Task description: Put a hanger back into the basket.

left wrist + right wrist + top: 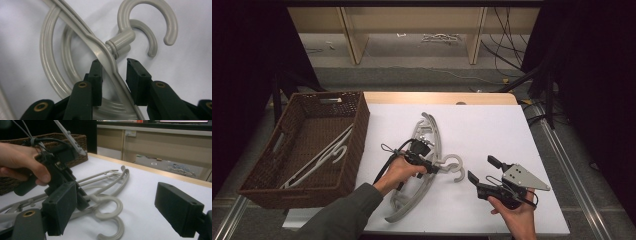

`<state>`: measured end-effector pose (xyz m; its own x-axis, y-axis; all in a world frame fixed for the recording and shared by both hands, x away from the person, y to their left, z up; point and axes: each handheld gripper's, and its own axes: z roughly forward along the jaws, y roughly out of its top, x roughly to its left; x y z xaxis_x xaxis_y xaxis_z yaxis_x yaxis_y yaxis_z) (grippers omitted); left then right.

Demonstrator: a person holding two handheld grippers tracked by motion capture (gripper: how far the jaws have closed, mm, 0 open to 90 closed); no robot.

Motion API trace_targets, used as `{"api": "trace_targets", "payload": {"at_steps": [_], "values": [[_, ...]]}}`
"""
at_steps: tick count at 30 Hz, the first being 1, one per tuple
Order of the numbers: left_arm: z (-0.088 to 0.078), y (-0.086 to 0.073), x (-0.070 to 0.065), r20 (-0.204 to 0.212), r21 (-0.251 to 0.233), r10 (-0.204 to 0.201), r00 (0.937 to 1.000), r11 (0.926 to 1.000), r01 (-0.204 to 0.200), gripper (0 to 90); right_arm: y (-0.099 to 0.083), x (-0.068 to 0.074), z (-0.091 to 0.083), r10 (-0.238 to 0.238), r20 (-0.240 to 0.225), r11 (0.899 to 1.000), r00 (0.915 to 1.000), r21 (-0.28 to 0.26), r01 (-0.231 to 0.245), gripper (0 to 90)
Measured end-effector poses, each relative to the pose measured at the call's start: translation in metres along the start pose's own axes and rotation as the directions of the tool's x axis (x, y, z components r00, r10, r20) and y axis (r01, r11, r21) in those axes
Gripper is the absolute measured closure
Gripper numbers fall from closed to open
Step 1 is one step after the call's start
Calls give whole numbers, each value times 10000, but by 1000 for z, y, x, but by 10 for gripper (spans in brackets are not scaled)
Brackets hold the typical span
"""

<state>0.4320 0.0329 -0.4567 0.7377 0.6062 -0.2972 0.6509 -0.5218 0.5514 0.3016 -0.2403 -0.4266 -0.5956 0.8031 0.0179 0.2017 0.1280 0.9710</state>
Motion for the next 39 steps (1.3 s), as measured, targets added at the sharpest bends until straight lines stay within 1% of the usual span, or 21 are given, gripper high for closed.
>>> {"api": "trace_targets", "payload": {"at_steps": [1,3,4,6,7,11,12,14,15,16,18,21,23,25,26,28,30,31,35,37,39], "values": [[-3,-1,2,57,-141,-151,9999,9998,152,681,0,0,0,10,-4,10000,10000,12,-10,189],[-9,-3,2,41,-591,-669,9978,9960,670,692,0,0,0,11,-59,10000,10000,-99,-11,190],[-12,-4,3,198,-796,-1037,9944,9913,1049,708,0,0,0,18,-24,10000,10000,-48,-19,190],[-20,-7,8,331,-1012,-1397,9896,9846,1424,715,0,0,0,0,13,10000,10000,16,0,190],[-25,-8,11,448,-1091,-1534,9872,9815,1574,723,0,0,0,13,8,10000,10000,15,-13,189],[-41,-13,19,408,-1469,-2069,9775,9664,2107,747,0,0,-1,-12,-39,9998,10000,210,13,190],[-45,-14,22,422,-1482,-2082,9772,9659,2122,752,0,0,0,25,-30,9999,10000,132,-25,189],[-53,-17,24,300,-1736,-2238,9742,9586,2256,759,1,0,0,-9,-18,9999,10000,121,10,189],[-58,-18,24,159,-1765,-2109,9774,9616,2104,761,0,0,0,-50,-33,9999,10000,89,50,189],[-60,-19,24,223,-1769,-2142,9765,9605,2147,763,0,1,0,-18,-53,9998,10000,176,18,189],[-66,-22,26,336,-1886,-2305,9725,9541,2326,776,0,0,0,-34,-35,10000,10000,89,34,190],[-77,-26,28,232,-2092,-2416,9701,9477,2411,790,0,0,0,-40,-36,9999,10000,123,40,190],[-83,-28,31,439,-2321,-2561,9657,9375,2592,805,1,1,-1,-2,-48,9998,10000,191,3,189],[-90,-30,32,440,-2369,-2423,9692,9399,2457,809,0,1,0,-42,-65,9999,10000,144,43,189],[-93,-30,32,375,-2498,-2432,9693,9369,2447,810,0,1,0,-41,-64,9999,10000,139,42,189],[-98,-32,32,549,-2583,-2524,9661,9310,2579,810,0,1,0,-58,-33,10000,10000,73,58,189],[-103,-32,32,694,-2645,-2469,9666,9297,2565,810,0,1,0,-65,-56,9999,10000,126,66,189],[-105,-32,31,756,-2719,-2471,9660,9270,2584,810,0,1,0,-51,-56,9999,10000,126,51,189],[-114,-31,27,870,-2926,-2295,9694,9243,2451,810,0,1,0,-72,-47,9999,10000,123,72,190],[-118,-31,24,790,-3065,-2113,9742,9248,2254,810,0,1,0,-50,-52,9999,10000,101,50,189],[-122,-31,21,905,-3141,-1961,9764,9248,2149,810,0,1,0,-52,-59,9999,10000,118,53,189]]}}
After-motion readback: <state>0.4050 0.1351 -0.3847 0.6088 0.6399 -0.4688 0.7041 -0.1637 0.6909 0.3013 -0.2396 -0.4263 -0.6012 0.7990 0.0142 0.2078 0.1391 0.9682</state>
